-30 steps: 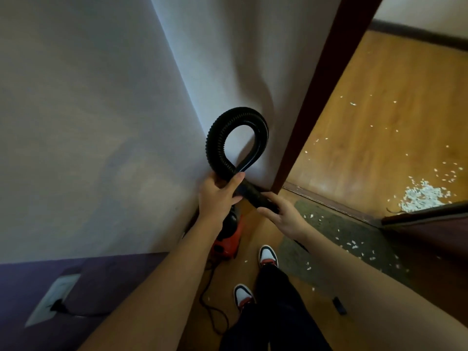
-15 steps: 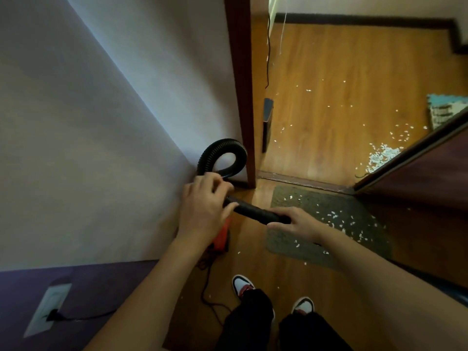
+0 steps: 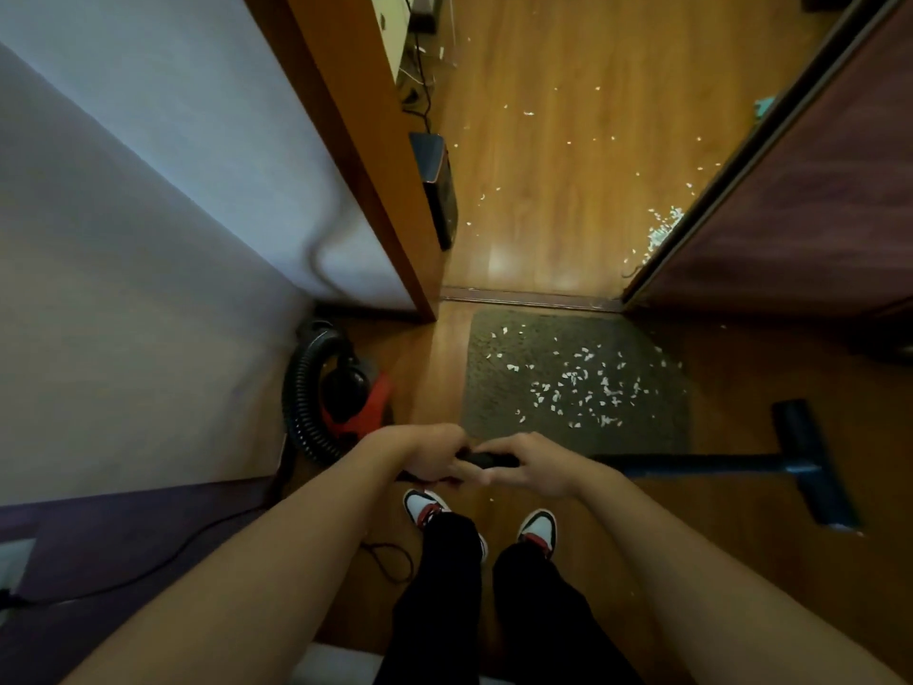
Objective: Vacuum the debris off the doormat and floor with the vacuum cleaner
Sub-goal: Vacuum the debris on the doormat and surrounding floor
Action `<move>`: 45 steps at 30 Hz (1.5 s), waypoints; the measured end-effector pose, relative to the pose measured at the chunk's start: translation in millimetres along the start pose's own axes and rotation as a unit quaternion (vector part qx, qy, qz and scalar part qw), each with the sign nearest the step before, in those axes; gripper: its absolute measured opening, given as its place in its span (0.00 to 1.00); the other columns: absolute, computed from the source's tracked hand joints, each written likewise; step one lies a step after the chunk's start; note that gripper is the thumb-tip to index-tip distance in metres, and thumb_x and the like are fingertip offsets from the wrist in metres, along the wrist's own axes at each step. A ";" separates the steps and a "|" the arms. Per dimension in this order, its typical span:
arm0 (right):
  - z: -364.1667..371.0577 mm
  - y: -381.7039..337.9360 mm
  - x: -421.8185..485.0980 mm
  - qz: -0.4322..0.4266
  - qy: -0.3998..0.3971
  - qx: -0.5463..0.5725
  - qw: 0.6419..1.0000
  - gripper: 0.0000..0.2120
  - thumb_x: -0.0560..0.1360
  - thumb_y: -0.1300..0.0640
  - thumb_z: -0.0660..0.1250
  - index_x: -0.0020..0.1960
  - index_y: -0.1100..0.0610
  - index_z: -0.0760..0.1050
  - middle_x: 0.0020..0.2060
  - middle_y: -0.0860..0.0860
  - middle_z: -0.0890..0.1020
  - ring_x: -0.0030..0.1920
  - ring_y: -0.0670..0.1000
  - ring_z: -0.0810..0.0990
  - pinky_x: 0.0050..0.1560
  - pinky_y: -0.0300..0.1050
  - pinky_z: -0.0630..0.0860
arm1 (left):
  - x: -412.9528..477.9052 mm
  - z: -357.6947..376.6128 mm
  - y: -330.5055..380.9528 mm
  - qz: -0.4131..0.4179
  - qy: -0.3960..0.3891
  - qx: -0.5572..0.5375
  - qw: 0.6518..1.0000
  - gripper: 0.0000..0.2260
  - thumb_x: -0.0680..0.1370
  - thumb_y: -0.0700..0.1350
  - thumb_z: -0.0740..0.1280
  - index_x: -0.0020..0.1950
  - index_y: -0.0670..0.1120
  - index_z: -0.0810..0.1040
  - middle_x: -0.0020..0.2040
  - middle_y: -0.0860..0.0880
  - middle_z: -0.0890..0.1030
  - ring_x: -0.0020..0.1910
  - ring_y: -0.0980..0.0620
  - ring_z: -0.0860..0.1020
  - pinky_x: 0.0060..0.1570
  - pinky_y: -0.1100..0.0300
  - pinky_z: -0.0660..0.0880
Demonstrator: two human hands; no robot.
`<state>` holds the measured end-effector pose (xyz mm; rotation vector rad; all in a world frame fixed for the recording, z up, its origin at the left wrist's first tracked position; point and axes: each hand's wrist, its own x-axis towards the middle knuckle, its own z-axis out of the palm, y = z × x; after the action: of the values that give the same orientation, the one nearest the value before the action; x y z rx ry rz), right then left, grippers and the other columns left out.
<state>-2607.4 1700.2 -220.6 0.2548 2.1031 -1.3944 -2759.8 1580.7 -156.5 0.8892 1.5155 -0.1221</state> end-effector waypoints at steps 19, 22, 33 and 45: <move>100.3 79.0 69.4 0.284 0.394 0.545 0.683 0.36 0.77 0.52 0.74 0.79 0.50 0.59 0.68 0.55 0.75 0.63 0.58 0.79 0.60 0.59 0.80 | 24.8 118.8 -60.1 -0.079 0.050 -0.421 0.902 0.12 0.82 0.53 0.63 0.53 0.45 0.72 0.39 0.48 0.73 0.25 0.57 0.70 0.24 0.64 0.67; 106.5 86.2 104.6 0.227 0.403 0.693 0.553 0.31 0.77 0.59 0.74 0.73 0.48 0.62 0.60 0.59 0.79 0.50 0.61 0.85 0.42 0.55 0.84 | 36.2 126.2 -76.7 -0.081 0.044 -0.434 0.896 0.12 0.82 0.53 0.62 0.55 0.44 0.71 0.40 0.47 0.73 0.25 0.57 0.70 0.24 0.63 0.67; 184.9 113.3 198.7 0.233 0.393 0.657 0.599 0.32 0.81 0.66 0.64 0.79 0.45 0.60 0.38 0.57 0.77 0.28 0.48 0.76 0.26 0.42 0.76 | 134.3 163.6 -148.7 -0.104 0.033 -0.506 0.856 0.12 0.82 0.52 0.62 0.59 0.46 0.68 0.40 0.44 0.76 0.27 0.50 0.76 0.27 0.57 0.75; 281.5 187.9 280.0 0.168 0.413 0.603 0.661 0.19 0.79 0.69 0.62 0.67 0.55 0.70 0.35 0.56 0.73 0.22 0.48 0.73 0.22 0.40 0.72 | 261.6 252.1 -231.7 -0.033 0.178 -0.521 0.834 0.13 0.84 0.55 0.56 0.59 0.46 0.68 0.36 0.44 0.74 0.24 0.51 0.73 0.24 0.59 0.72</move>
<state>-2640.7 1486.1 -602.7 1.9904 1.0535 -2.4665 -2663.1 1395.1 -533.2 -0.0454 1.6309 0.8047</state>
